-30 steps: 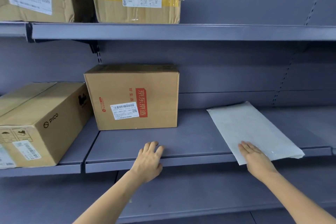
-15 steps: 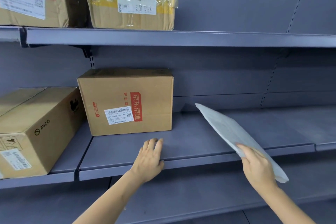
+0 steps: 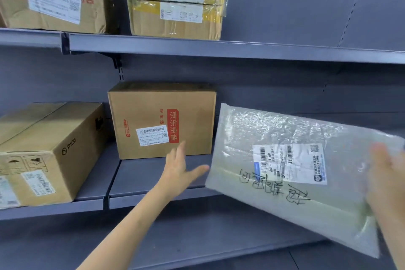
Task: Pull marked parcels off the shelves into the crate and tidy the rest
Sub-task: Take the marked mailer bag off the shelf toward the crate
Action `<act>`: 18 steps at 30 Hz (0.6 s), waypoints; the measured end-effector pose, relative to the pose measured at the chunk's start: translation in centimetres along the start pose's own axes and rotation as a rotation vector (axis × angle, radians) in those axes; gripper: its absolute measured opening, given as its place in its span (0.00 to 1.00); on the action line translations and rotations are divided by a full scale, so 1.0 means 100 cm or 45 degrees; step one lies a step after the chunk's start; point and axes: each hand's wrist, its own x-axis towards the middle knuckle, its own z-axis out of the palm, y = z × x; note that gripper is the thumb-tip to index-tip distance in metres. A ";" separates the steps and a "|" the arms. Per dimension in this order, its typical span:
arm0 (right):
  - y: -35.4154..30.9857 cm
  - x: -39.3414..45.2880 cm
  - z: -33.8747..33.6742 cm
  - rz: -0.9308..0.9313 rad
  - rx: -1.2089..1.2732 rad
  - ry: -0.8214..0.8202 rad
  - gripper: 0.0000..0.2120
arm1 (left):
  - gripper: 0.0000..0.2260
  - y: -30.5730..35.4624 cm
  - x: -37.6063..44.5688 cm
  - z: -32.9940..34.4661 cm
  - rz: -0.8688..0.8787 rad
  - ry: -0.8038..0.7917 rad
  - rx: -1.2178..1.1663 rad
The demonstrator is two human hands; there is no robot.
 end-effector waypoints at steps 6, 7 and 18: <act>-0.020 -0.039 0.019 0.206 0.379 -0.125 0.12 | 0.32 0.024 -0.009 -0.030 -0.276 -0.395 -0.880; -0.018 -0.045 0.022 0.210 0.381 -0.145 0.12 | 0.28 0.025 -0.012 -0.030 -0.257 -0.455 -0.859; -0.013 -0.090 0.034 -0.317 -0.624 -0.674 0.32 | 0.14 -0.002 -0.037 -0.059 -0.168 -0.311 -0.703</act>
